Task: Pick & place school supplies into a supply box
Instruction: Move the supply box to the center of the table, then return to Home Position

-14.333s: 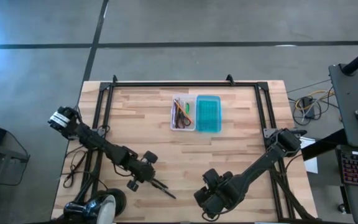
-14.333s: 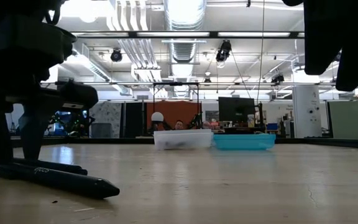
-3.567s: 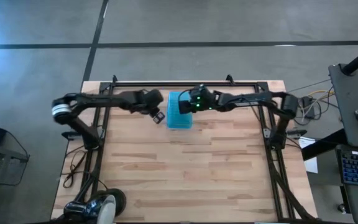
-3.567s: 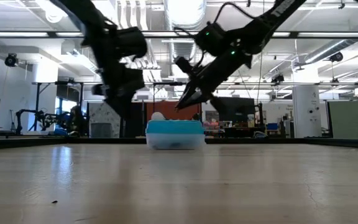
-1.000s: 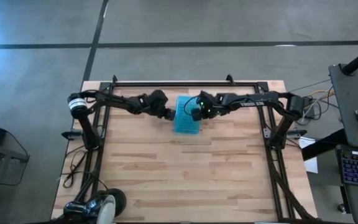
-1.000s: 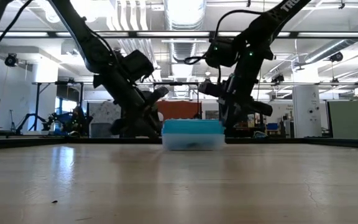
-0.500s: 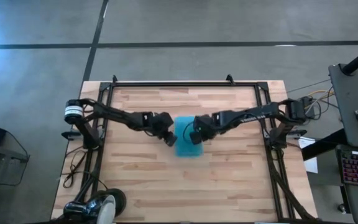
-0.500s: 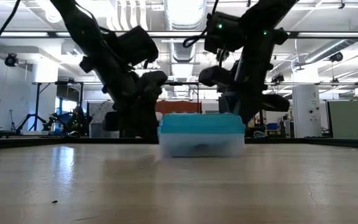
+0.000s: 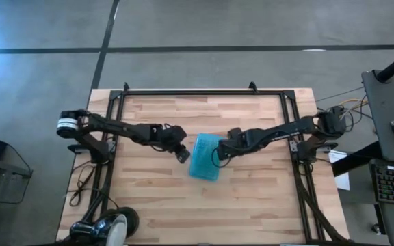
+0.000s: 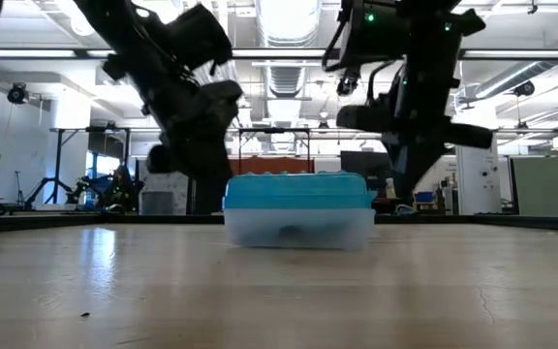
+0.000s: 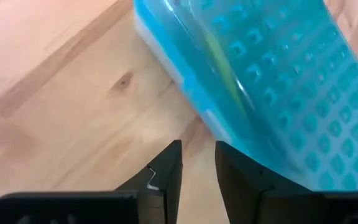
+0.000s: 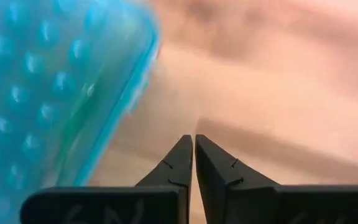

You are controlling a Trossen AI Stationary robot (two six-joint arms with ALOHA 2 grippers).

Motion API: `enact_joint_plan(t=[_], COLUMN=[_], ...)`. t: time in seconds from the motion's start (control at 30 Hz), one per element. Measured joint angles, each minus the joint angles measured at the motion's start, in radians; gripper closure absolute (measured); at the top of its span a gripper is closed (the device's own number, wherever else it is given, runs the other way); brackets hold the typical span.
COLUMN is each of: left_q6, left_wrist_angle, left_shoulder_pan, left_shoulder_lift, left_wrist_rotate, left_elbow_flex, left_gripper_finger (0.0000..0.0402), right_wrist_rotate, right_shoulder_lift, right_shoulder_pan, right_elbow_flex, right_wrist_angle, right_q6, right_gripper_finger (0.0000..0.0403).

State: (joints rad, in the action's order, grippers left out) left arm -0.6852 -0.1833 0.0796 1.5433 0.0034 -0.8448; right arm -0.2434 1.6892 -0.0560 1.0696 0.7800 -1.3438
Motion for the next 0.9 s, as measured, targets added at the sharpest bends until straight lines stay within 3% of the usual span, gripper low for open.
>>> enact_joint_plan(t=[0.13, 0.23, 0.37, 0.5, 0.63, 0.7, 0.83, 0.9], left_q6=[0.054, 0.108, 0.128, 0.192, 0.260, 0.263, 0.258, 0.257], left_wrist_angle=[-0.082, -0.125, -0.133, -0.117, -0.113, -0.121, -0.155, -0.155], left_shoulder_pan=[0.005, 0.009, 0.017, 0.040, 0.057, 0.069, 0.079, 0.079], left_shoulder_lift=[-0.079, -0.150, -0.261, -0.395, -0.549, -0.622, -0.749, -0.792], left_wrist_rotate=[-0.046, -0.086, -0.054, 0.093, 0.153, 0.151, 0.069, 0.024], left_elbow_flex=[0.002, 0.004, 0.008, 0.016, 0.036, 0.053, 0.068, 0.068], left_gripper_finger=[0.0321, 0.0321, 0.0321, 0.0321, 0.0321, 0.0321, 0.0321, 0.0321], right_wrist_rotate=[-0.107, -0.128, -0.007, 0.179, 0.214, 0.159, -0.096, -0.165], right_shoulder_lift=[-0.052, -0.085, -0.114, -0.142, -0.227, -0.278, -0.411, -0.484], right_shoulder_pan=[0.021, 0.052, 0.127, 0.192, 0.199, 0.198, 0.194, 0.193], right_elbow_flex=[-0.001, -0.001, -0.004, -0.007, -0.007, -0.007, -0.006, -0.006], right_wrist_angle=[0.025, -0.032, -0.201, -0.380, -0.495, -0.495, -0.386, -0.290], right_q6=[0.010, 0.098, 0.310, 0.521, 0.677, 0.741, 0.769, 0.764], right_gripper_finger=[0.0390, 0.0390, 0.0390, 0.0390, 0.0390, 0.0390, 0.0390, 0.0390])
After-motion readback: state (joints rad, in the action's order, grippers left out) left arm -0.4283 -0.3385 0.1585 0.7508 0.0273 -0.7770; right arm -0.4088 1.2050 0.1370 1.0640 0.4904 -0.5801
